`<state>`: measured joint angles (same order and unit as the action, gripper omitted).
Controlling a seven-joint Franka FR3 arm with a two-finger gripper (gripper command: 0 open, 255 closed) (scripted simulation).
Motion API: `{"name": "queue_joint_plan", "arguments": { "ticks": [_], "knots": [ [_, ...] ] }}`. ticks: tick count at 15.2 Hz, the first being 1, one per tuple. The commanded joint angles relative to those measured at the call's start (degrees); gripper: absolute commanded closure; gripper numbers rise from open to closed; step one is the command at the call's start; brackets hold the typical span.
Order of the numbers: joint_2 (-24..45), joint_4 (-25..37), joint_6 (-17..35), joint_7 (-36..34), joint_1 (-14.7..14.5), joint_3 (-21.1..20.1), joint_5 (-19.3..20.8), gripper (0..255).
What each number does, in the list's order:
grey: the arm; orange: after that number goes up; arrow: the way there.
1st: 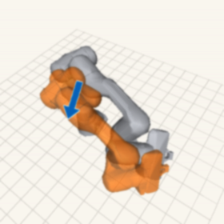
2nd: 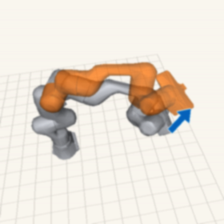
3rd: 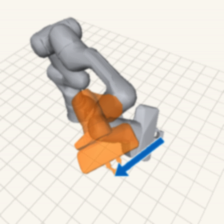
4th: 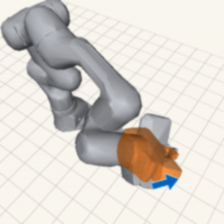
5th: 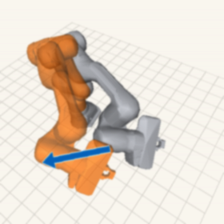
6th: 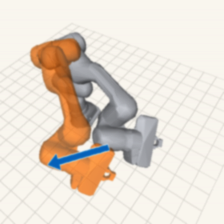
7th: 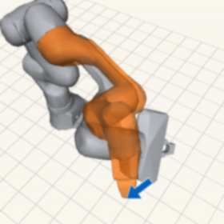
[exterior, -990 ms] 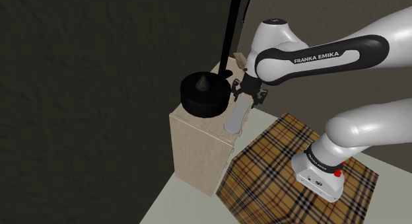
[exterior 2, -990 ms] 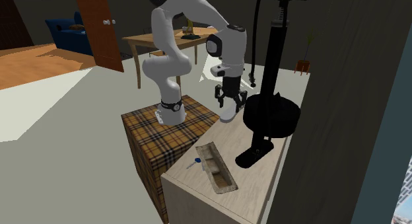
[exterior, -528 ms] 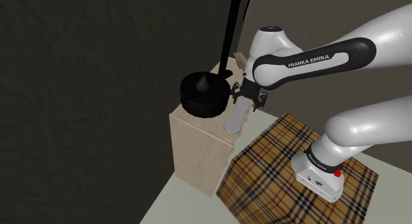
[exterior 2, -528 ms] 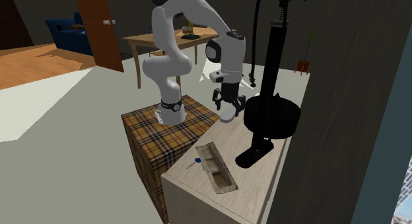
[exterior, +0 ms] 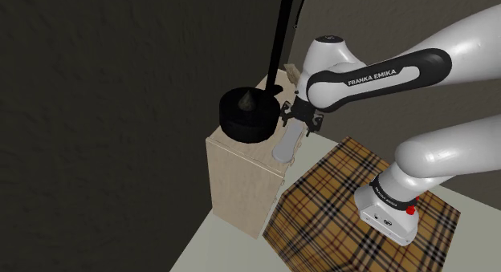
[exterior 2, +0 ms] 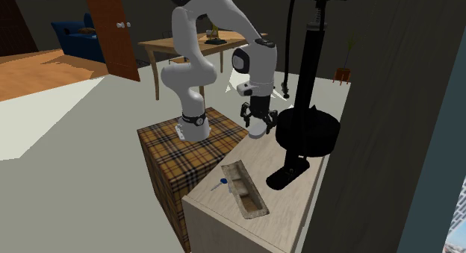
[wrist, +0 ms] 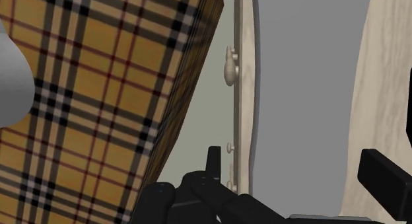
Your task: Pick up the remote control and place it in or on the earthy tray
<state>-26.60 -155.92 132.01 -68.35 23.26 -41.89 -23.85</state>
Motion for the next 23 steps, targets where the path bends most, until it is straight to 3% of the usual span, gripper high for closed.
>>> {"name": "queue_joint_plan", "arguments": {
  "ticks": [1,10,23],
  "knots": [
    [0.24,0.2,0.57,-0.02,-0.22,-0.32,-0.21,255],
    [0.59,0.23,0.87,0.0,-0.03,-0.4,-0.06,255],
    [-7.2,5.51,-12.12,0.71,-1.4,4.58,0.87,255]
  ]
}}
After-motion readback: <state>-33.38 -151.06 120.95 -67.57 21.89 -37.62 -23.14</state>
